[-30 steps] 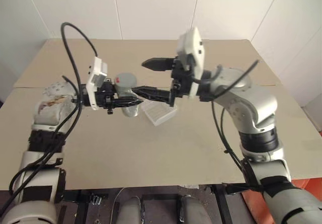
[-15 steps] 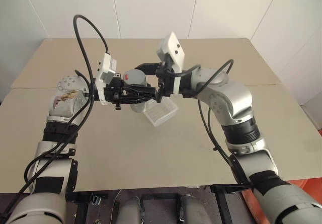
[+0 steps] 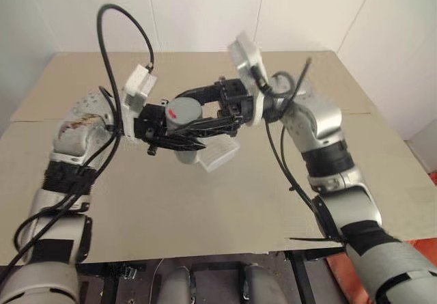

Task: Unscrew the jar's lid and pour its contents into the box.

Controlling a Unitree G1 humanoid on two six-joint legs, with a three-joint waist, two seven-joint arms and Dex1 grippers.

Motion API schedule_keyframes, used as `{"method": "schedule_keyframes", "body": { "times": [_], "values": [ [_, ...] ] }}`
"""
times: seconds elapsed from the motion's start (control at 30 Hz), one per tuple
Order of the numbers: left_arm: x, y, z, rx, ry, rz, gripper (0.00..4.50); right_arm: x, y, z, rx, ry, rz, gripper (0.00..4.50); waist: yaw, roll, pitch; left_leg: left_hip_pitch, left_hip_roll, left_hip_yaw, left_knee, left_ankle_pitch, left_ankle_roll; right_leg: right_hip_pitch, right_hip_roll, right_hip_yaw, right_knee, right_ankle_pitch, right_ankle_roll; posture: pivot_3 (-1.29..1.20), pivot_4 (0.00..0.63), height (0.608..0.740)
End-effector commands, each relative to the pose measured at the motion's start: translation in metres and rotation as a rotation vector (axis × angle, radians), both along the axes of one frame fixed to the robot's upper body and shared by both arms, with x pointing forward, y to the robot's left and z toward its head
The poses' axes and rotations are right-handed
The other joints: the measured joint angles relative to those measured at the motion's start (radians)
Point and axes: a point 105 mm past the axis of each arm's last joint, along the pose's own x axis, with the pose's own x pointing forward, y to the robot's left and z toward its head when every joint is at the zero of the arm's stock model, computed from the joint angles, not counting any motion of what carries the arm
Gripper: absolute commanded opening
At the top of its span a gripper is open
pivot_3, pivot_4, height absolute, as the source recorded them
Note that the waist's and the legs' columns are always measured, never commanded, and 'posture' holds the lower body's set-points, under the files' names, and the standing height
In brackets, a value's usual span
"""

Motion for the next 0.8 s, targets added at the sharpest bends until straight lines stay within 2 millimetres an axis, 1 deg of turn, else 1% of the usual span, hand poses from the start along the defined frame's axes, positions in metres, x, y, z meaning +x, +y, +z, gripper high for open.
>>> {"method": "schedule_keyframes", "body": {
  "times": [0.03, 0.13, 0.2, 0.23, 0.3, 0.33, 0.4, 0.47, 0.53, 0.63, 0.7, 0.8],
  "values": [
    [-0.018, 0.0, 0.011, -0.017, -0.027, -0.112, 1.92, -0.016, 0.002, 0.007, -0.021, -0.084, 0.196, 2.77, 0.001, 0.0, 0.0, 0.0, 0.0, 0.0, 0.0, 0.0, 0.0, 0.0, 0.0, 0.0, 0.0, 0.0, 0.0, 0.0, 0.15, 0.74],
    [-0.011, 0.002, 0.006, -0.017, -0.046, -0.075, 1.92, -0.005, 0.009, 0.005, -0.009, -0.109, 0.115, 2.77, 0.007, 0.0, 0.0, 0.0, 0.0, 0.0, 0.0, 0.0, -0.001, 0.0, 0.0, 0.0, 0.0, 0.0, 0.0, 0.0, 0.15, 0.74],
    [-0.006, 0.005, 0.004, -0.025, -0.046, -0.044, 1.92, 0.001, 0.007, 0.007, 0.01, -0.075, 0.057, 3.49, 0.012, 0.001, 0.0, 0.0, -0.001, 0.001, 0.0, 0.0, -0.001, 0.0, 0.0, 0.0, 0.0, 0.0, 0.0, 0.0, 0.15, 0.74],
    [-0.004, 0.006, 0.003, -0.027, -0.046, -0.037, 1.92, 0.002, 0.006, 0.007, 0.016, -0.066, 0.043, 3.72, 0.015, 0.001, 0.0, -0.001, -0.001, 0.001, 0.0, 0.0, -0.001, 0.0, -0.001, -0.001, 0.0, 0.0, 0.0, 0.0, 0.15, 0.74],
    [0.001, 0.01, 0.002, -0.044, -0.039, 0.005, 1.92, 0.009, -0.001, 0.007, 0.034, -0.078, -0.056, 4.35, 0.018, 0.001, 0.0, -0.003, -0.001, 0.0, 0.001, 0.001, -0.001, -0.001, -0.001, -0.002, -0.001, 0.0, 0.0, 0.0, 0.15, 0.74],
    [0.004, 0.013, 0.001, -0.05, -0.038, 0.029, 1.92, 0.013, -0.005, 0.007, 0.044, -0.082, -0.106, 4.47, 0.019, 0.001, 0.0, -0.003, -0.001, 0.0, 0.001, 0.001, -0.001, -0.001, -0.001, -0.002, -0.001, 0.0, 0.0, 0.0, 0.15, 0.74],
    [0.016, 0.017, -0.002, -0.074, -0.05, 0.125, 1.92, 0.017, -0.015, 0.005, 0.06, -0.079, -0.207, 4.47, 0.019, 0.001, 0.0, -0.003, -0.001, 0.0, 0.002, 0.001, -0.002, -0.001, -0.001, -0.002, -0.001, 0.0, 0.0, 0.0, 0.15, 0.74],
    [0.026, 0.023, -0.002, -0.117, -0.036, 0.204, 1.92, 0.016, -0.025, 0.006, 0.086, -0.071, -0.288, 4.47, 0.023, 0.001, 0.0, -0.003, -0.001, 0.0, 0.002, 0.003, -0.005, -0.001, -0.002, -0.003, -0.001, 0.0, 0.0, 0.0, 0.15, 0.74],
    [0.033, 0.026, -0.006, -0.136, -0.027, 0.256, 1.92, 0.012, -0.03, 0.007, 0.106, -0.066, -0.363, 4.47, 0.021, 0.001, 0.0, -0.004, -0.001, 0.0, 0.002, 0.003, -0.005, -0.001, -0.002, -0.003, -0.001, 0.0, 0.0, 0.0, 0.15, 0.74],
    [0.038, 0.025, -0.014, -0.131, -0.019, 0.284, 1.92, 0.008, -0.027, 0.007, 0.11, -0.069, -0.455, 4.47, 0.012, 0.001, 0.0, -0.004, -0.001, 0.0, 0.001, 0.003, -0.005, -0.002, -0.001, -0.003, 0.0, 0.0, 0.0, 0.0, 0.15, 0.74],
    [0.039, 0.021, -0.019, -0.126, -0.013, 0.28, 1.92, 0.009, -0.019, 0.008, 0.117, -0.068, -0.515, 4.47, 0.008, 0.001, 0.0, -0.004, -0.001, 0.0, 0.001, 0.003, -0.005, -0.002, -0.001, -0.002, 0.001, 0.0, 0.0, 0.0, 0.15, 0.74],
    [0.04, 0.017, -0.021, -0.125, -0.013, 0.273, 1.92, 0.01, -0.006, 0.01, 0.133, -0.049, -0.559, 4.47, 0.009, 0.001, 0.0, -0.003, -0.001, 0.0, 0.001, 0.003, -0.005, -0.002, -0.001, -0.002, 0.001, 0.0, 0.0, 0.0, 0.15, 0.74]
  ]
}}
